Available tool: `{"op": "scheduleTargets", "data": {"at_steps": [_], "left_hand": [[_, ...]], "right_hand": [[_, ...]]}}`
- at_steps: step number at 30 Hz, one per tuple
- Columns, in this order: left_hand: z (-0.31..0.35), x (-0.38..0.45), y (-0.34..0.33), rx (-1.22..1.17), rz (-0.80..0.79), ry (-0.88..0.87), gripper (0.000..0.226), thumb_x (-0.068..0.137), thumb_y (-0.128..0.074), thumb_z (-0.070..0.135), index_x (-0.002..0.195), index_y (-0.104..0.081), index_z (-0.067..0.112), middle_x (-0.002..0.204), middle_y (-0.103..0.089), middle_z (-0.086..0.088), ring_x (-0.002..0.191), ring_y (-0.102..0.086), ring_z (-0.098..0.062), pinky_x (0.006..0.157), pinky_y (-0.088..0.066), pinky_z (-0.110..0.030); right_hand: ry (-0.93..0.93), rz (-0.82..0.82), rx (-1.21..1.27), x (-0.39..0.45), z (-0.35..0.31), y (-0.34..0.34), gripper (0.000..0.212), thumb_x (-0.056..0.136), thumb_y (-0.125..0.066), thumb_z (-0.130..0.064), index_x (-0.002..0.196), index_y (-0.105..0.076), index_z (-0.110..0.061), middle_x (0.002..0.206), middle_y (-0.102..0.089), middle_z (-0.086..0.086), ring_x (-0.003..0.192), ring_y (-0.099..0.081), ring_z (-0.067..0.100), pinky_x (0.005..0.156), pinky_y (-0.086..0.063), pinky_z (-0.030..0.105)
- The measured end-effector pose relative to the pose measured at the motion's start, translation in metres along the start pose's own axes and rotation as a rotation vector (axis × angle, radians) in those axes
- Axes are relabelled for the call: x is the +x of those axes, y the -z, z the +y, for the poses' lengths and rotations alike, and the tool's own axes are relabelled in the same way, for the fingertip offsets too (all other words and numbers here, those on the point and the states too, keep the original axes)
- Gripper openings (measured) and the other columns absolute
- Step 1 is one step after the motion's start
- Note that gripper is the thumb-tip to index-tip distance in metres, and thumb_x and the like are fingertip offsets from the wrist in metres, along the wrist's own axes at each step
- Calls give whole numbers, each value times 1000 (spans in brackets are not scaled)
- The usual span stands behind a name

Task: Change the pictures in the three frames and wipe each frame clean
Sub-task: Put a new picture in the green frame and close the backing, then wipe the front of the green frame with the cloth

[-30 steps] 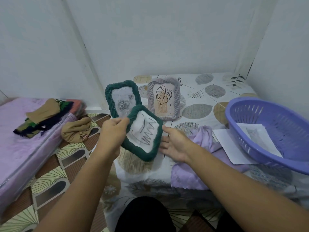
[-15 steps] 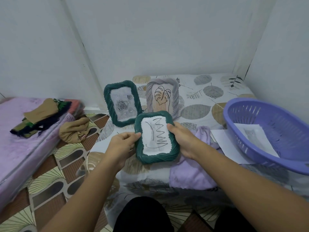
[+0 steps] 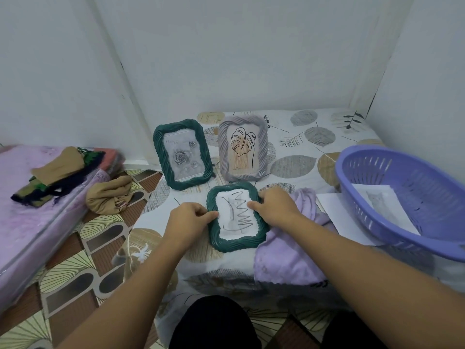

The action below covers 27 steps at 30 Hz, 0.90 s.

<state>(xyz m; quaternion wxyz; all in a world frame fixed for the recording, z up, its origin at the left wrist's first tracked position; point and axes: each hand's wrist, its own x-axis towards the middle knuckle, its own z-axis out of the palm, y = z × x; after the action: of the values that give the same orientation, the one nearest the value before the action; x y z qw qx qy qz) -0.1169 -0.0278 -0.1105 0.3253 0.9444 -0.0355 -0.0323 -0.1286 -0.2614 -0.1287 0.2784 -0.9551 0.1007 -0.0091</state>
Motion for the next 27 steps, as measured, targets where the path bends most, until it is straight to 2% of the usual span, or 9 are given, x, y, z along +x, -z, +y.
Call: {"op": "scheduleTargets", "data": {"at_steps": [4, 8, 10, 13, 15, 17, 20, 24, 27], "left_hand": [[-10, -3, -6, -53, 48, -50, 23, 85, -80, 44, 88, -77, 22, 81, -73, 10, 78, -66, -4, 64, -47, -17], [-15, -3, -6, -28, 126, -175, 26, 89, -74, 48, 98, -74, 24, 81, -68, 10, 76, -61, -2, 66, -46, -20], [-19, 0, -6, -6, 163, -226, 31, 92, -68, 51, 106, -74, 24, 81, -66, 8, 77, -60, -7, 70, -50, -31], [-25, 3, -11, 1, 179, -254, 38, 92, -65, 57, 114, -76, 28, 86, -65, 8, 80, -59, -8, 75, -52, -35], [-27, 4, -14, -6, 184, -237, 40, 91, -65, 60, 116, -76, 31, 87, -65, 9, 81, -59, -9, 75, -51, -35], [-29, 4, -16, 22, 190, -242, 43, 91, -64, 60, 119, -76, 30, 86, -63, 8, 80, -58, -10, 73, -51, -34], [-29, 4, -16, 37, 201, -244, 44, 91, -65, 59, 120, -76, 29, 85, -63, 8, 80, -59, -11, 73, -51, -34], [-29, 4, -16, 40, 198, -239, 45, 90, -65, 60, 119, -77, 28, 86, -63, 8, 80, -59, -10, 72, -51, -33], [-29, 4, -17, 37, 197, -233, 46, 89, -65, 62, 119, -77, 30, 86, -62, 9, 80, -58, -7, 70, -49, -31]], "right_hand": [[30, 14, -34, -3, 2, -5, 40, 92, -64, -50, 73, -63, -15, 80, -64, 6, 84, -62, 28, 75, -52, 41], [77, 4, 98, -5, 4, 9, 45, 97, -60, -48, 70, -60, -13, 63, -53, -1, 66, -53, 20, 66, -40, 38], [101, 77, 187, -11, 4, 24, 31, 98, -61, -44, 75, -60, -23, 65, -53, -8, 64, -48, 7, 67, -36, 33], [131, 157, 299, -24, 8, 48, 12, 96, -66, -36, 94, -67, -24, 75, -61, -11, 69, -54, 2, 68, -44, 31], [162, 95, 376, -32, 18, 62, 8, 92, -72, -30, 93, -66, -24, 74, -62, -10, 66, -55, 5, 69, -47, 29], [200, -111, 376, -39, 30, 72, 10, 88, -77, -25, 92, -69, -21, 76, -64, -8, 66, -56, 3, 71, -49, 27], [244, -389, 206, -52, 39, 74, 18, 83, -82, -19, 99, -74, -20, 85, -70, -9, 74, -61, -1, 76, -51, 19], [302, -298, 45, -59, 41, 63, 20, 82, -84, -25, 101, -79, -23, 95, -65, -13, 84, -57, -7, 78, -41, 4], [317, -230, 49, -57, 45, 55, 12, 85, -81, -35, 94, -78, -27, 94, -64, -12, 85, -57, -2, 79, -40, 7]]}}
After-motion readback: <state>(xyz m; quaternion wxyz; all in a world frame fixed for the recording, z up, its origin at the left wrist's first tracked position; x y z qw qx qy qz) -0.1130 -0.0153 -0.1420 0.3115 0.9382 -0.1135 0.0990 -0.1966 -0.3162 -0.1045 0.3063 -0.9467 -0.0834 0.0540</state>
